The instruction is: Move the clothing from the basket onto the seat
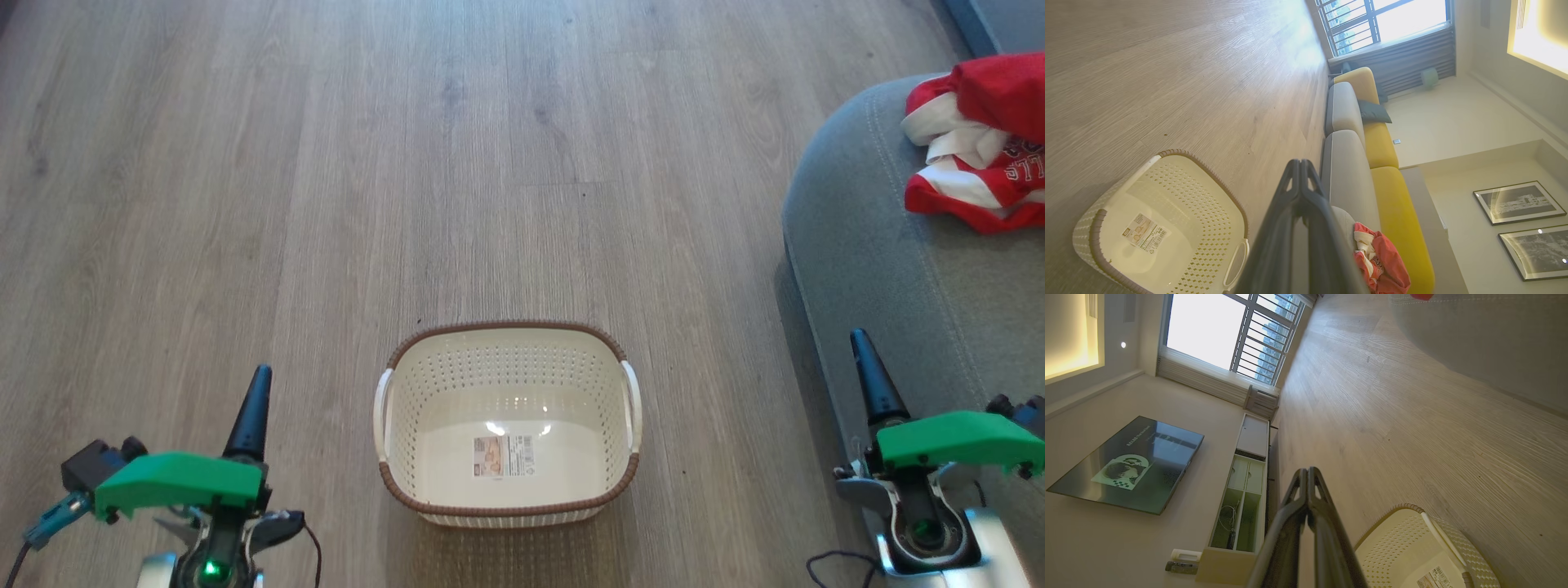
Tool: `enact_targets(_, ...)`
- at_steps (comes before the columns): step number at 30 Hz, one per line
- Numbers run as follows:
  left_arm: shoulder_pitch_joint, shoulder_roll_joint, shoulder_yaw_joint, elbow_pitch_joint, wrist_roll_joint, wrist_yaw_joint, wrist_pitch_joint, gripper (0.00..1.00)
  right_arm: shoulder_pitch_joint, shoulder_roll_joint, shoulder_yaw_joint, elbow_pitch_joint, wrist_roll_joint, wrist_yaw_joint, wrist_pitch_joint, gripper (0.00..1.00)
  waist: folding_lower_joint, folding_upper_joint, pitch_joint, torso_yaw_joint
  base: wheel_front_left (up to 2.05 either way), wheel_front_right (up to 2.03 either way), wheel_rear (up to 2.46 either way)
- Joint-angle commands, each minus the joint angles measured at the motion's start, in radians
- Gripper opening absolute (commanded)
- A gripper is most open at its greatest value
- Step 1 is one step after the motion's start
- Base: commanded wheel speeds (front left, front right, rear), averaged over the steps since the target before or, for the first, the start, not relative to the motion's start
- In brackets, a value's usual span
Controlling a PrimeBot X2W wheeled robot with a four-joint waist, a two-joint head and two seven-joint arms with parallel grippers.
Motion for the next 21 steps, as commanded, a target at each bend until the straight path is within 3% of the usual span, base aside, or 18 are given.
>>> enact_targets(1,-0.018,0.009,0.035,-0.038,-0.033,-0.008,0.009,0.0,-0.007,0.001,0.008,-0.044,0.036,0.0,0.01,0.0,0.0,0.0,-0.001,0.001,0.0,0.0,0.0)
enact_targets(21,-0.014,0.011,0.06,-0.058,-0.257,-0.023,0.069,0.0,0.01,0.004,-0.008,-0.077,0.283,0.0,0.072,0.0,0.0,0.0,-0.019,0.011,0.0,0.0,0.0)
